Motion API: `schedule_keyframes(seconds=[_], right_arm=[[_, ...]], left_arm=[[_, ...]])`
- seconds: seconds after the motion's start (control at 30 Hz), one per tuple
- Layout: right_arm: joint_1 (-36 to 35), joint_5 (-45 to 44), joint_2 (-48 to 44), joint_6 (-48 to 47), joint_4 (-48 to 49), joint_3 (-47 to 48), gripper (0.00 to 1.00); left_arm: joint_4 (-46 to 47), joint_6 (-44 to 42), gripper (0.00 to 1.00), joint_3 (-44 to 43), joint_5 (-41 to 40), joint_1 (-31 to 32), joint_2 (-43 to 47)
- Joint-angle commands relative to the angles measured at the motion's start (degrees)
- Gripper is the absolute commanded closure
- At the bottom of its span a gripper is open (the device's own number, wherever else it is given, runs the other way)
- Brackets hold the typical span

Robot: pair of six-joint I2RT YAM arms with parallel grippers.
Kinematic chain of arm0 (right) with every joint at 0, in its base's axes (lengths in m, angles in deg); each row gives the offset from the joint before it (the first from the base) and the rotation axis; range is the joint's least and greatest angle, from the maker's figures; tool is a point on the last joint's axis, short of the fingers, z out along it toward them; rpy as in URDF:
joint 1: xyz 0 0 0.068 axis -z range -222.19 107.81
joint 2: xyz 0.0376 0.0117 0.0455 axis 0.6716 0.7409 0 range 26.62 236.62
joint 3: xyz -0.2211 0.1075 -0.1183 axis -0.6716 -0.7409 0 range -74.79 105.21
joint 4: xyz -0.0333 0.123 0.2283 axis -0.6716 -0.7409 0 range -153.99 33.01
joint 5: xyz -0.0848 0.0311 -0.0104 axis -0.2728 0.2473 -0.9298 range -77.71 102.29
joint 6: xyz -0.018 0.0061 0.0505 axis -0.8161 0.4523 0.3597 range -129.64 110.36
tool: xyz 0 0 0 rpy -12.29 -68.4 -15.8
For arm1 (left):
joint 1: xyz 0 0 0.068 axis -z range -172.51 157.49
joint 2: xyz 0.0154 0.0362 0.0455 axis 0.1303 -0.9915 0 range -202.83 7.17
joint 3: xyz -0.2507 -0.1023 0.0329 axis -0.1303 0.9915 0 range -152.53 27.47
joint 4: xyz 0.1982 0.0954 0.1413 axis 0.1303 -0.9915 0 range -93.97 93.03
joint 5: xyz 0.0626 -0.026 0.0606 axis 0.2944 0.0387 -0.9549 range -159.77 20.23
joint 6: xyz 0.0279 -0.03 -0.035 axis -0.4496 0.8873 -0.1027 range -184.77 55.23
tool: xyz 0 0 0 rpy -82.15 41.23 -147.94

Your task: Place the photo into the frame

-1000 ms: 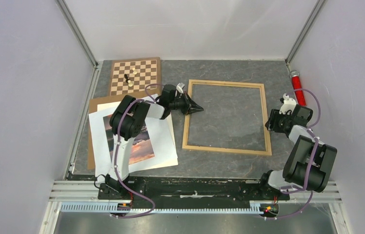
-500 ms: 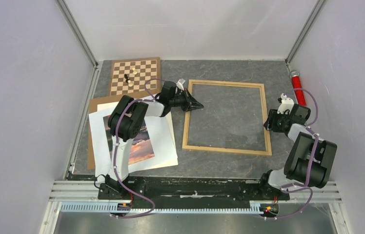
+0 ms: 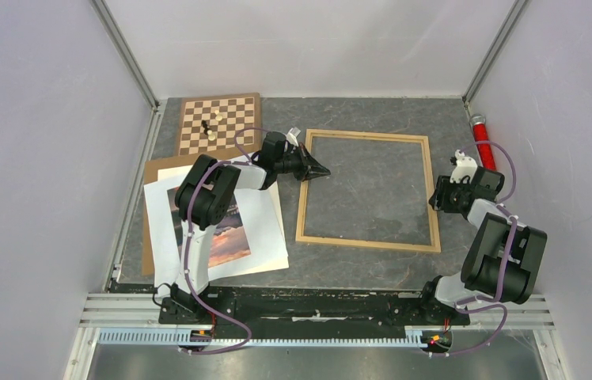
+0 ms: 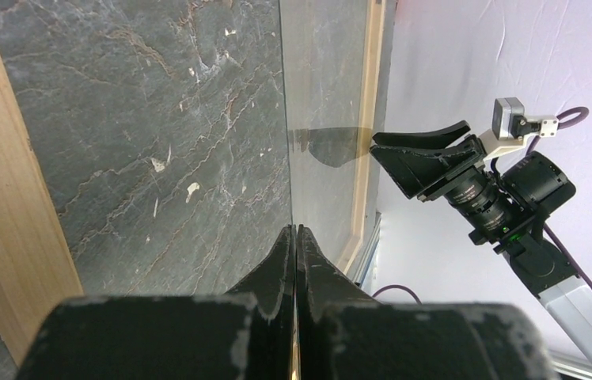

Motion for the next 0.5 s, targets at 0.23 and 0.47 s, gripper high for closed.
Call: schedule_keyframes(seconds=[0.23,0.47], right_arm=[[-0.6,-0.8,0.8,-1.1,1.2,2.1,0.54],[-1.0,-1.9,1.4,-1.3,1.4,2.4,0.55]], left_arm=[[3.3,-1.3,0.98,-2.6,-1.9,-0.2,2.3],[2.4,-2.0,0.98,-3.1,-2.4,-0.2,2.0]])
